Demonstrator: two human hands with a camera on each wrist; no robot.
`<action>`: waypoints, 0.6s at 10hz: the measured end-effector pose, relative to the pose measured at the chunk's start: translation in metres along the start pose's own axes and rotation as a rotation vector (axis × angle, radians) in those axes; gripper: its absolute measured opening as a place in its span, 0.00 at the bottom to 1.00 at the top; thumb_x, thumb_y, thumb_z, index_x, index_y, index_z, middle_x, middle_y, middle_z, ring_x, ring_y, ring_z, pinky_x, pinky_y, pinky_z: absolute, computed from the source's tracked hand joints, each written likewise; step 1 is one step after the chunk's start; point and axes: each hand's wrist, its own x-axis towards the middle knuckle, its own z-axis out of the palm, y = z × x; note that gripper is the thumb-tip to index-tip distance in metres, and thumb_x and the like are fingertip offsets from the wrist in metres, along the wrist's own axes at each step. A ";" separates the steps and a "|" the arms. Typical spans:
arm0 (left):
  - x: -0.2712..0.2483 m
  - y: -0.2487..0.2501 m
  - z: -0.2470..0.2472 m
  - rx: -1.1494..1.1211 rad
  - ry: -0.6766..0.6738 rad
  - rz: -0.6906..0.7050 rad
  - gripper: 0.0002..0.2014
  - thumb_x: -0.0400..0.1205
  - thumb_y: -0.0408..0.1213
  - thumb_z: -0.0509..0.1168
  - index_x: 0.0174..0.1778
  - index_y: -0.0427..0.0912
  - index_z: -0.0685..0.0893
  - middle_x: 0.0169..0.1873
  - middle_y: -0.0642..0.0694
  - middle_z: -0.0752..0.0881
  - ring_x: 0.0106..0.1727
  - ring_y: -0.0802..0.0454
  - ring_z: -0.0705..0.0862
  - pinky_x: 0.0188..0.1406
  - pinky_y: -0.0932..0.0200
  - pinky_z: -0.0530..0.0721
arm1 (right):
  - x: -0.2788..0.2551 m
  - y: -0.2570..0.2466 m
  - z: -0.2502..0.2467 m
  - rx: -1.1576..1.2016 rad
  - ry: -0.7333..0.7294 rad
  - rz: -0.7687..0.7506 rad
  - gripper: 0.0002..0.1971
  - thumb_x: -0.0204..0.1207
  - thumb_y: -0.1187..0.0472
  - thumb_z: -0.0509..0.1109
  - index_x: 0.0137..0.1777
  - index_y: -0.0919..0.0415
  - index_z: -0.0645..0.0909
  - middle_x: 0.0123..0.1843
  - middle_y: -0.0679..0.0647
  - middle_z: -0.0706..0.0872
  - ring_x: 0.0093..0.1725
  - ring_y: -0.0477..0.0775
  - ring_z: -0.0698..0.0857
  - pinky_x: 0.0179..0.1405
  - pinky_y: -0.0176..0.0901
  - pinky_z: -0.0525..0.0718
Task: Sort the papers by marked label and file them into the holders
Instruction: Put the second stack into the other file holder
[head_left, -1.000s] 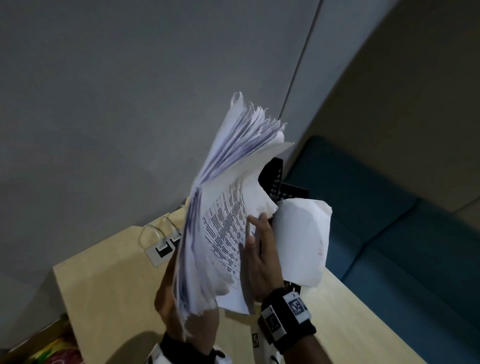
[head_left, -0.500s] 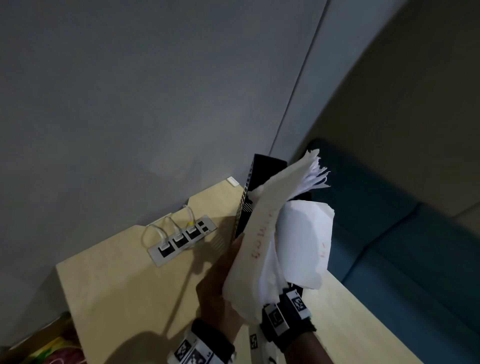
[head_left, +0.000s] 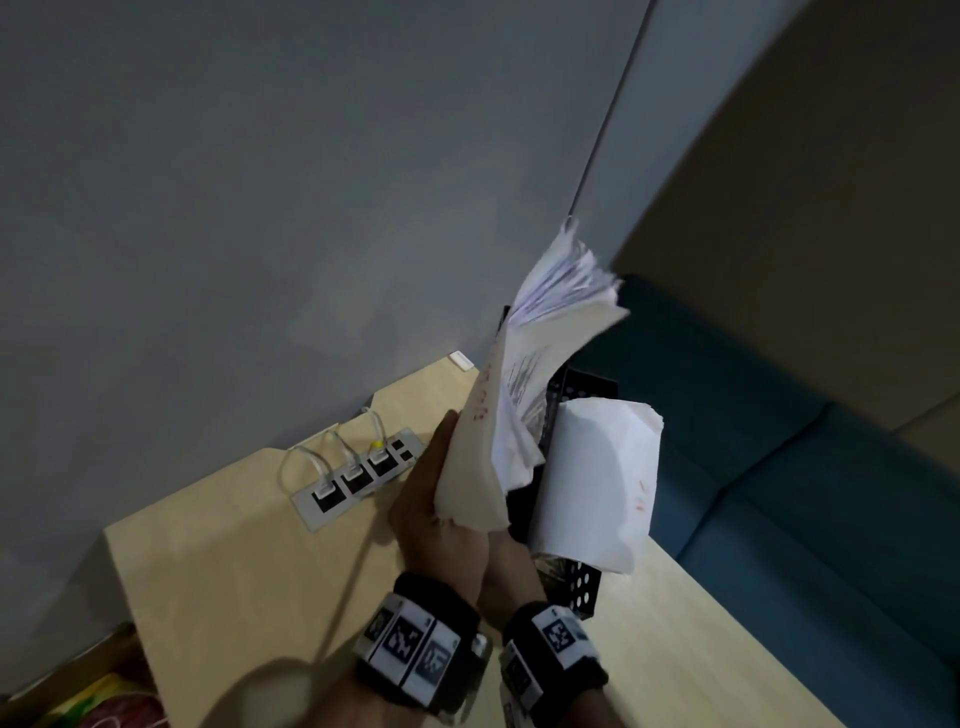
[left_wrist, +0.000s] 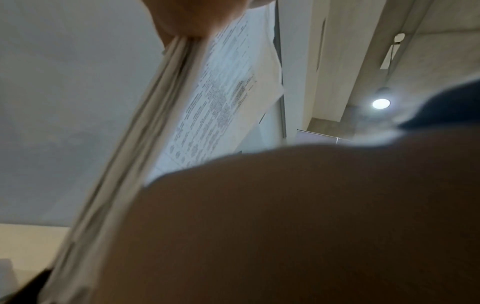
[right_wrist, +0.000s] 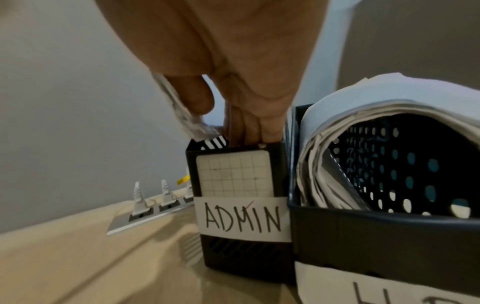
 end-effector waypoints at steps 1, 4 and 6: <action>0.003 -0.004 0.013 0.093 0.025 0.078 0.48 0.74 0.10 0.63 0.57 0.81 0.78 0.53 0.82 0.81 0.58 0.80 0.79 0.55 0.82 0.75 | -0.011 -0.002 -0.001 0.303 0.027 0.023 0.20 0.81 0.49 0.61 0.70 0.53 0.71 0.65 0.54 0.84 0.63 0.59 0.83 0.53 0.43 0.79; 0.013 -0.045 0.019 0.248 0.025 0.083 0.25 0.76 0.17 0.57 0.66 0.44 0.78 0.64 0.54 0.80 0.65 0.75 0.77 0.62 0.73 0.76 | -0.020 0.003 -0.020 0.024 0.129 -0.278 0.25 0.81 0.47 0.60 0.76 0.52 0.69 0.77 0.52 0.73 0.77 0.54 0.69 0.75 0.44 0.69; 0.026 -0.056 0.021 0.221 0.032 0.096 0.22 0.77 0.17 0.60 0.67 0.34 0.77 0.65 0.47 0.81 0.64 0.77 0.77 0.62 0.75 0.76 | -0.041 0.011 -0.027 -0.132 0.120 -0.370 0.07 0.78 0.58 0.61 0.51 0.45 0.77 0.52 0.45 0.82 0.52 0.46 0.80 0.49 0.38 0.77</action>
